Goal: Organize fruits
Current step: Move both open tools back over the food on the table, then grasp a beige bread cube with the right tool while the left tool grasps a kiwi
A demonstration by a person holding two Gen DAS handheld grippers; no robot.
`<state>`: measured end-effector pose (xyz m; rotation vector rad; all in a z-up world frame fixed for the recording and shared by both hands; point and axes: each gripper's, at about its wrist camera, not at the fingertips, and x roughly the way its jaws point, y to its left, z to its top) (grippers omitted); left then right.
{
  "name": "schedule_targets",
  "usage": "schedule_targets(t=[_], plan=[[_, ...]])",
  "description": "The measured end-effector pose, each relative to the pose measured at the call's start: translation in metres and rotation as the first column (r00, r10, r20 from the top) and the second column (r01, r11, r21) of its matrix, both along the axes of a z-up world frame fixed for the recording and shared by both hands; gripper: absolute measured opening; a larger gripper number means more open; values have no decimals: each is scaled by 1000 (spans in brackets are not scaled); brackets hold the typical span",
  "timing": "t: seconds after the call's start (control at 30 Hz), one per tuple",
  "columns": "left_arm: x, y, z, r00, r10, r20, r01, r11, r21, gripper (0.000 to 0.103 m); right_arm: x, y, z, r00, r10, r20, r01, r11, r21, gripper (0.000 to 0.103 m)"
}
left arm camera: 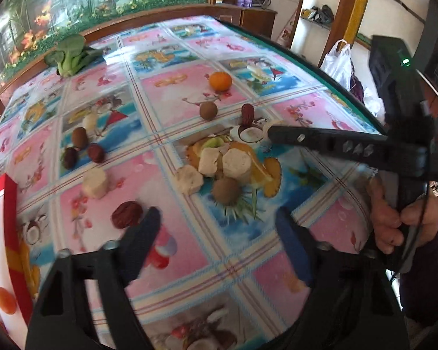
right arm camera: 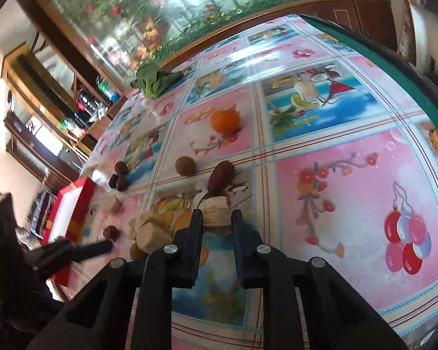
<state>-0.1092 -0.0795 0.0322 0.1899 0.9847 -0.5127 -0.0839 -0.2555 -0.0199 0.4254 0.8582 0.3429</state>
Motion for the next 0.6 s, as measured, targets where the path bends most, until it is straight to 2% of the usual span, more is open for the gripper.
schedule_targets(t=[0.07, 0.33, 0.37, 0.5, 0.6], plan=[[7, -3, -8, 999, 1, -39, -2, 1000, -15, 48, -2, 1, 1, 1000, 12, 6, -12, 1000, 5, 18], [20, -12, -14, 999, 10, -40, -11, 1000, -18, 45, 1, 6, 1, 999, 34, 3, -34, 999, 5, 18], [20, -15, -14, 1000, 6, -30, -6, 1000, -12, 43, 0, 6, 2, 999, 35, 3, -35, 999, 2, 18], [20, -21, -15, 1000, -18, -2, 18, 1000, -1, 25, 3, 5, 1, 999, 38, -2, -38, 999, -1, 18], [18, -20, -15, 1000, -23, 8, 23, 1000, -5, 25, 4, 8, 1, 999, 40, -9, -40, 999, -12, 18]])
